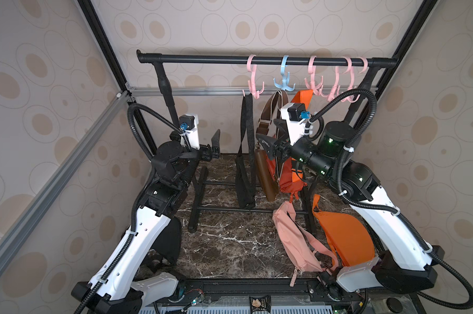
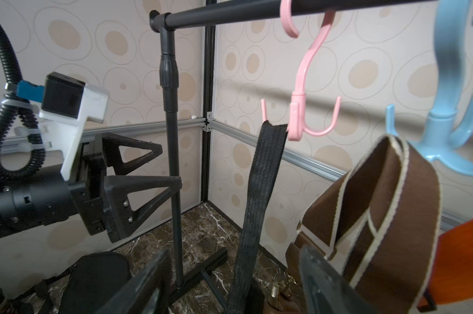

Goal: Hang the bag on a hook
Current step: Hang the bag on the hook, then pick up the bag from the corner of the board.

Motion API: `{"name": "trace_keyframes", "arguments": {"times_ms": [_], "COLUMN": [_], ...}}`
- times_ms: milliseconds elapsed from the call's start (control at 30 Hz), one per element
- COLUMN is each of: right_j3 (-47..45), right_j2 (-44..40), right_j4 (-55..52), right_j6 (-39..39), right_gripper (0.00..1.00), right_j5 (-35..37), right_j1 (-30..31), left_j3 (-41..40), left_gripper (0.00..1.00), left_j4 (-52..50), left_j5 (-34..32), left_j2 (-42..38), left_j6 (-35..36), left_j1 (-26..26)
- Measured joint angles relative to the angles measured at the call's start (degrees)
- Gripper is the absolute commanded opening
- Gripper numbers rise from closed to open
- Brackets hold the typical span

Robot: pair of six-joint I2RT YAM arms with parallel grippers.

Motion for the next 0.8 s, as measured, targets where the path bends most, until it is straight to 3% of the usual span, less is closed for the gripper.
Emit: {"name": "trace_keyframes", "arguments": {"times_ms": [333, 567, 800], "right_j3": [-16.9, -21.4, -29.6], "right_j2": [-2.8, 0.7, 6.6], "right_j4": [4.7, 5.2, 4.8], "right_j6": [2.3, 5.0, 5.9], "right_gripper": [0.81, 0.79, 0.81], "right_j5": [2.6, -4.1, -5.7], "right_j1": [14.1, 17.0, 19.7], "left_j3": [-13.0, -24.0, -26.2], "left_gripper": [1.0, 1.0, 1.0], "left_j4": [0.9, -3.1, -9.4], "left_j5": [-6.6, -15.9, -23.6], "left_j2": [-10.4, -15.0, -20.1], "left_j6": [-1.3, -7.5, -15.1], "left_j1": [-1.7, -1.9, -2.0]}}
